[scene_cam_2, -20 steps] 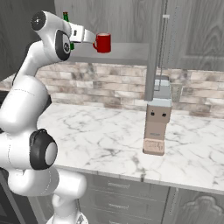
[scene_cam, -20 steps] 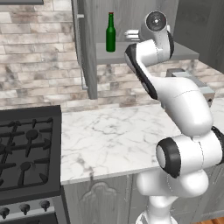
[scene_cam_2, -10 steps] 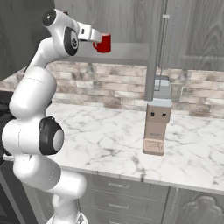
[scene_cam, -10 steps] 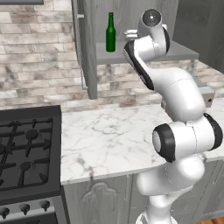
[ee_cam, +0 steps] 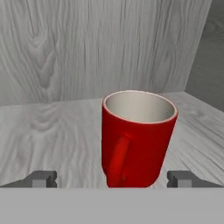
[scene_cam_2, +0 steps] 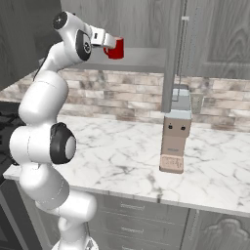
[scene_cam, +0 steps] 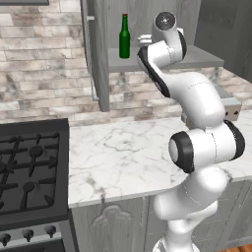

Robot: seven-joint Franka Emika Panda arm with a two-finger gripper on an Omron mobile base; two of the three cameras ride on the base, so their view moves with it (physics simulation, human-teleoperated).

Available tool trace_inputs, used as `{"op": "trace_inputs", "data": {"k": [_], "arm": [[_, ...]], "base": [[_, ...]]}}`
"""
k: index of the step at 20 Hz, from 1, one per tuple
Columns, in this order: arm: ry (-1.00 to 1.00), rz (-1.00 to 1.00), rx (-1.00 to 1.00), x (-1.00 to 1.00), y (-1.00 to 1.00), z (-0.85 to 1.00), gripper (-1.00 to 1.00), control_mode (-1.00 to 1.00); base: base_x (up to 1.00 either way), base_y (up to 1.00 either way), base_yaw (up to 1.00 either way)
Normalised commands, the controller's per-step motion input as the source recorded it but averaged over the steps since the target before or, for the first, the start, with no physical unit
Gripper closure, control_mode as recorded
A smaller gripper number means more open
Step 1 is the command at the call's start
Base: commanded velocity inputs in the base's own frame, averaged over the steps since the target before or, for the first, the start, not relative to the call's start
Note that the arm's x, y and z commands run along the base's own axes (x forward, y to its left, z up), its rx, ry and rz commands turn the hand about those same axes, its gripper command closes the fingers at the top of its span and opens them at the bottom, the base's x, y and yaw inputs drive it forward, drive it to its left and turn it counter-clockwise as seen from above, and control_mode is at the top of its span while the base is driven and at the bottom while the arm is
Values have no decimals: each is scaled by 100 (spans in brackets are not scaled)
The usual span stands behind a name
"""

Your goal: Open the cabinet directly in front. Then move the beer and the mug to the dining counter with the jar on it.

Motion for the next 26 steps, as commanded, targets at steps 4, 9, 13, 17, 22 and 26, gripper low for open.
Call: {"op": "trace_inputs", "data": {"k": [4,9,13,17,22,26], "arm": [[-1,0,0,30,-15,-11,-100,-100],[0,0,0,25,-17,0,-100,-100],[0,0,-2,15,2,-4,100,-100],[0,0,0,1,0,0,100,-100],[0,0,0,-3,0,0,100,-100],[-8,0,0,-82,-12,-4,100,-100]], "base": [[0,0,0],[0,0,0],[0,0,0],[0,0,0],[0,0,0],[0,0,0]]}}
